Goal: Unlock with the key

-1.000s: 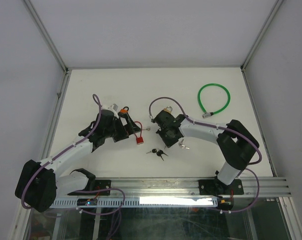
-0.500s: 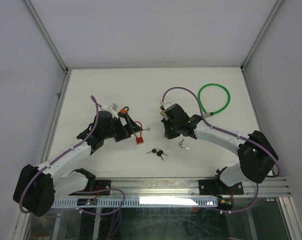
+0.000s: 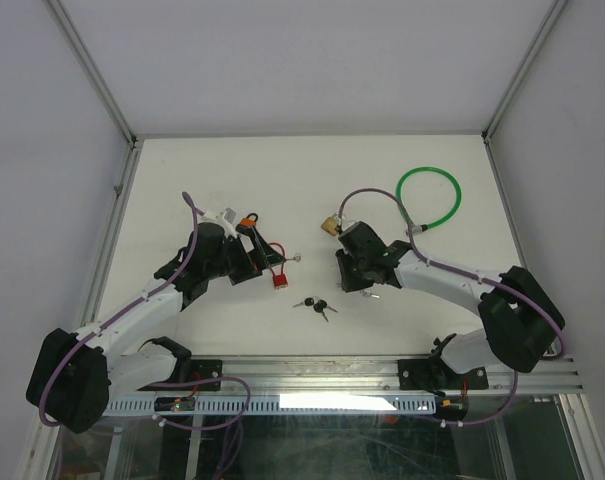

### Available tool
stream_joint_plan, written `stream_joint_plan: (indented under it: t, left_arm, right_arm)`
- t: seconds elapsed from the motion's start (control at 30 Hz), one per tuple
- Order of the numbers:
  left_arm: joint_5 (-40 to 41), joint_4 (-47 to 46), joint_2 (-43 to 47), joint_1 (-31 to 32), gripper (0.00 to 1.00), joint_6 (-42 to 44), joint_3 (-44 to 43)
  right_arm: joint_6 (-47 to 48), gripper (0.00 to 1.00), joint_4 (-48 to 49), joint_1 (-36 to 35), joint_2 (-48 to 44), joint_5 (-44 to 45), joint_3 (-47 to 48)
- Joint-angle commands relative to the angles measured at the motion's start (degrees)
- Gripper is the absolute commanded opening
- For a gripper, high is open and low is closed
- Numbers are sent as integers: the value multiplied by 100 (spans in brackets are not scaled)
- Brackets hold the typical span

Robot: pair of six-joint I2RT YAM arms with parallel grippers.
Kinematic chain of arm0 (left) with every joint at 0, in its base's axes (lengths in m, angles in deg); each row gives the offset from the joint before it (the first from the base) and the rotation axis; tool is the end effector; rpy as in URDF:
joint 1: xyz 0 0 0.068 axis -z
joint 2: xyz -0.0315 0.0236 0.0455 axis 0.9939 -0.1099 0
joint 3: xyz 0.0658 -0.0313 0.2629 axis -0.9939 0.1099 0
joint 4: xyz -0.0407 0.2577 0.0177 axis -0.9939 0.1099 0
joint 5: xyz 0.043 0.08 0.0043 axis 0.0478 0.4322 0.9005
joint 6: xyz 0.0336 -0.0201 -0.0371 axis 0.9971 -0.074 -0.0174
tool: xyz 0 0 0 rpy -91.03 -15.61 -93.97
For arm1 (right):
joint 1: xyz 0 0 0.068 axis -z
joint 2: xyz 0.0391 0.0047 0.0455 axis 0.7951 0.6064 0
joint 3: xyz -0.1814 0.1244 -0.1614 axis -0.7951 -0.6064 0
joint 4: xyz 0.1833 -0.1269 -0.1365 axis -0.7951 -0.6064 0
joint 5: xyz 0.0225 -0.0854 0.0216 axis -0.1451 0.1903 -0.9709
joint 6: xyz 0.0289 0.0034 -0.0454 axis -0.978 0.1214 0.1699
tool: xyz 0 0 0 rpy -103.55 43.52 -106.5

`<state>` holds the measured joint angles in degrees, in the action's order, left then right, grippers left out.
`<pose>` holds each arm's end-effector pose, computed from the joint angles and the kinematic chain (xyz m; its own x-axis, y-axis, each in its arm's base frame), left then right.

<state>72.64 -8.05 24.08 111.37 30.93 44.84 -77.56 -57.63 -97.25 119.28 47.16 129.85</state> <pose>0.1882 -0.1093 0.2037 -0.8361 -0.3834 -0.3923 -0.0023 0.7176 -0.6964 0.1920 0.1871 0.1836 -0.8346 -0.2960 -0.4645 -0.4029 0.9031 0.1484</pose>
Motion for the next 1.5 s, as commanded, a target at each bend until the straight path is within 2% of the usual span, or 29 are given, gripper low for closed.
stream_joint_plan:
  t: [0.0,0.17,0.27,0.63,0.83,1.13,1.47]
  left_arm:
    - [-40,-278,55,-15,99,-30,-13]
    - [-40,-278,20,-11,99,-22,0]
    - [-54,-237,9,-9,99,2,3]
    - [52,-13,94,-14,99,193,-28]
    - [19,83,117,-11,99,340,-64]
    - [-146,90,31,-15,99,425,-106]
    - [-264,83,92,-10,99,390,-113]
  right_arm:
    - [20,29,-450,2,-366,142,106]
    - [316,43,-853,3,-292,184,444]
    - [621,48,-978,16,-2,219,655]
    - [1965,53,-1169,39,978,-93,1428]
    - [2398,48,-1193,119,1282,-376,1564]
    - [2620,36,-1185,230,1725,-731,1599]
    - [2013,4,-885,368,1558,-1265,1542]
